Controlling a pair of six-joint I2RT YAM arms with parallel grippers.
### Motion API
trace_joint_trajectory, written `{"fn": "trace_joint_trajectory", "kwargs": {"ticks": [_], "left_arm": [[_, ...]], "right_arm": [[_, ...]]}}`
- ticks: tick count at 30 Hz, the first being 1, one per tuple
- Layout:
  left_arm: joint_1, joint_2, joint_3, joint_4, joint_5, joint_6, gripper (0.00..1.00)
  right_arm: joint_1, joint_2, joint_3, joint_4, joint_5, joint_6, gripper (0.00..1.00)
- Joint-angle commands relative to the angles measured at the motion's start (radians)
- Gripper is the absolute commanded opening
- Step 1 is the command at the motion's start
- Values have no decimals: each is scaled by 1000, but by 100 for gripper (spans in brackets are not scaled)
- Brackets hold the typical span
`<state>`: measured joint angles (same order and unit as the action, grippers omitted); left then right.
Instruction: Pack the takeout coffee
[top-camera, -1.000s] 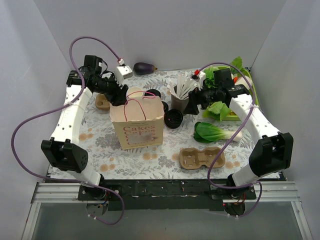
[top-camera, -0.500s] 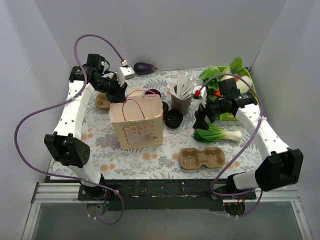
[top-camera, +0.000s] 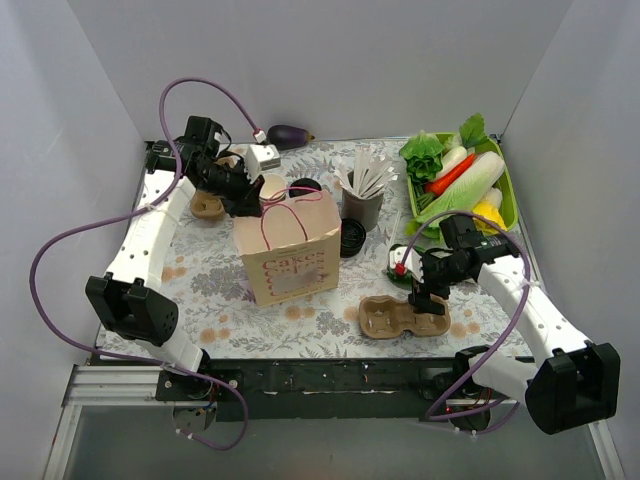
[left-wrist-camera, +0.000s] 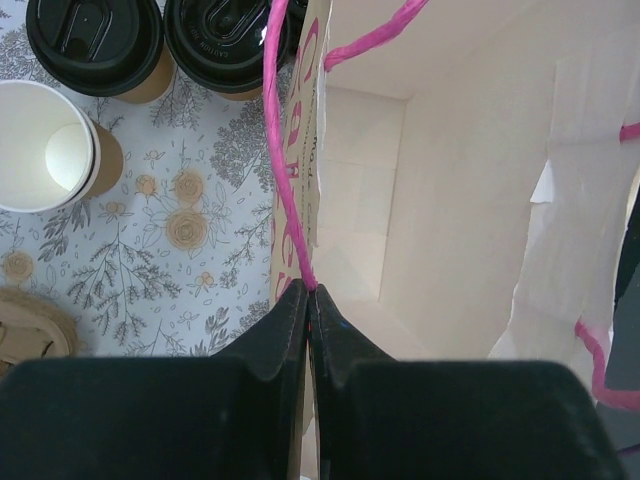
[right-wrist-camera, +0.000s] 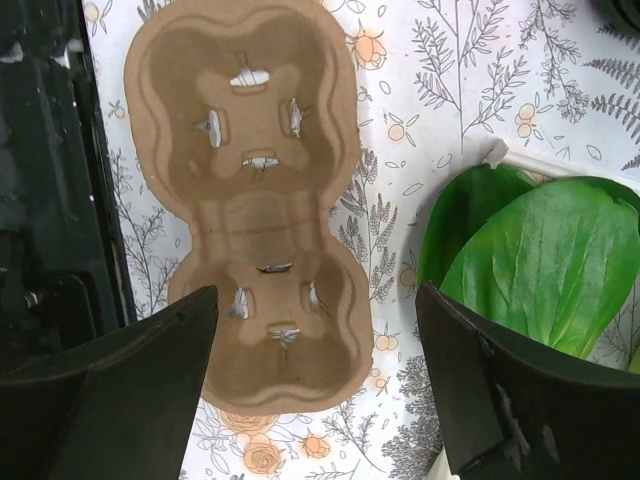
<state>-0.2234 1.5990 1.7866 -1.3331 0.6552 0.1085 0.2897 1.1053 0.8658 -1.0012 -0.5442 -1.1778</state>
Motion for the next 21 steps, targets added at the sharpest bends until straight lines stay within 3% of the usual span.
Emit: {"fn": "trace_joint_trajectory", "kwargs": {"ticks": [1,10,21], "left_arm": [[-25,-48,-10,-26,1,-23,0],[-50,-65,-33,-24,-37,-38,0],[-53,-59,-38,-38,-63,-43,0]], "right_arm": [[12,-25,-33,-37,9,-120,87],[74,-64,-123,62,38,-117,81],[149,-45,-178,177,67,-10,63]]}}
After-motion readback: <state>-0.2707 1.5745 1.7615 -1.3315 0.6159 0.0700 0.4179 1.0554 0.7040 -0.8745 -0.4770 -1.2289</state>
